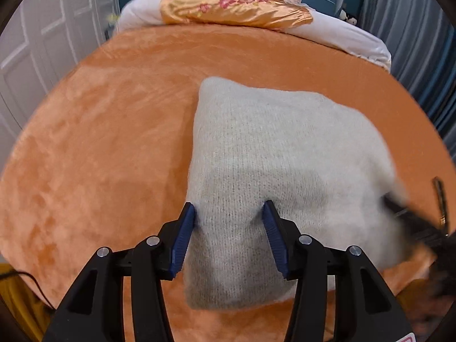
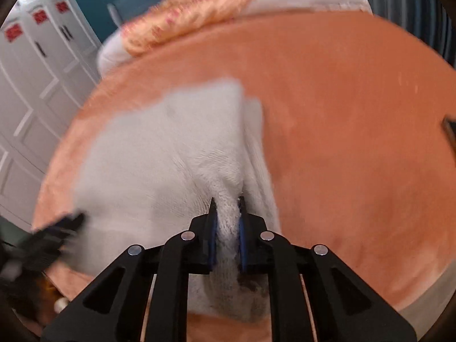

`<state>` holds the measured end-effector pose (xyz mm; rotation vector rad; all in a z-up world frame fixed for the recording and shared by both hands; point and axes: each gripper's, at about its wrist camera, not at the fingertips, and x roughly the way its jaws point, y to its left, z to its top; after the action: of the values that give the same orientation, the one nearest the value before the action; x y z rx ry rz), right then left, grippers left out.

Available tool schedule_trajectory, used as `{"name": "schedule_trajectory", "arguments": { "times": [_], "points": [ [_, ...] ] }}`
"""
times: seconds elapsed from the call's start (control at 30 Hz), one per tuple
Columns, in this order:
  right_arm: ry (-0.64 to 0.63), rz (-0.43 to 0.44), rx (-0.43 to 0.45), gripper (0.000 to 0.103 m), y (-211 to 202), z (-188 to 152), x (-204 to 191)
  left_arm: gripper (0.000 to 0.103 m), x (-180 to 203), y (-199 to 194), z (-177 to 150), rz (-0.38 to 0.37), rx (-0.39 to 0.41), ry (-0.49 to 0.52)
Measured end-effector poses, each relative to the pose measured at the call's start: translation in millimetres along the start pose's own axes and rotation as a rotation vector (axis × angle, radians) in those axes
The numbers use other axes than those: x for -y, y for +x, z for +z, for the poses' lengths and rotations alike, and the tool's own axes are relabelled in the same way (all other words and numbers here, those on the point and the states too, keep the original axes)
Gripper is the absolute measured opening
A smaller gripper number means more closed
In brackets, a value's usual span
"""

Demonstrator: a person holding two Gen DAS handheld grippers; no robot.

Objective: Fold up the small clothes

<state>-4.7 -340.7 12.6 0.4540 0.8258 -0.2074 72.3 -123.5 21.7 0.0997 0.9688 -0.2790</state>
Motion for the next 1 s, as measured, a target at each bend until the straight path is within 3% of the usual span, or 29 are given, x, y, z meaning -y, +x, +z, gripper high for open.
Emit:
{"name": "schedule_trajectory", "arguments": {
  "times": [0.07,0.2,0.3,0.37,0.4,0.6,0.7,0.77,0.9,1.0],
  "points": [
    [0.028,0.044,0.072,0.013,-32.1,0.5,-5.4,0.049,-1.1,-1.6,-1.1,0.004,-0.002,-0.001],
    [-0.048,0.022,0.157,0.014,-67.6,-17.2,-28.8,0.049,-4.7,-3.6,0.0,-0.003,-0.019,-0.009],
    [-0.099,-0.025,0.080,0.013,-47.1,-32.0,-33.5,0.049,-4.4,-6.3,0.6,0.003,-0.026,-0.010],
    [-0.095,-0.084,-0.079,0.008,-10.1,-43.0,-22.3,0.049,-2.5,-6.7,0.1,0.005,-0.033,-0.017],
    [-0.087,-0.097,-0.116,0.006,-0.3,-46.6,-19.5,0.049,-1.7,-7.2,-0.5,0.004,-0.037,-0.018],
    [-0.086,-0.054,0.023,0.009,-39.6,-31.4,-29.2,0.049,0.6,-13.7,-5.7,0.015,-0.040,-0.010],
    [-0.100,-0.051,-0.043,0.009,-18.8,-35.8,-29.4,0.049,1.2,-14.1,-9.0,0.018,-0.044,-0.010],
    [-0.098,-0.076,-0.167,0.006,13.9,-50.8,-25.3,0.049,1.6,-14.4,-10.6,0.021,-0.053,-0.006],
    [-0.140,-0.098,-0.112,0.011,-4.7,-42.1,-38.9,0.049,-1.1,-19.9,-13.4,0.022,-0.060,0.000],
    [-0.147,-0.032,-0.043,0.011,-24.5,-35.7,-56.3,0.049,-7.2,-27.0,-15.2,0.018,-0.067,-0.015]
  ]
}}
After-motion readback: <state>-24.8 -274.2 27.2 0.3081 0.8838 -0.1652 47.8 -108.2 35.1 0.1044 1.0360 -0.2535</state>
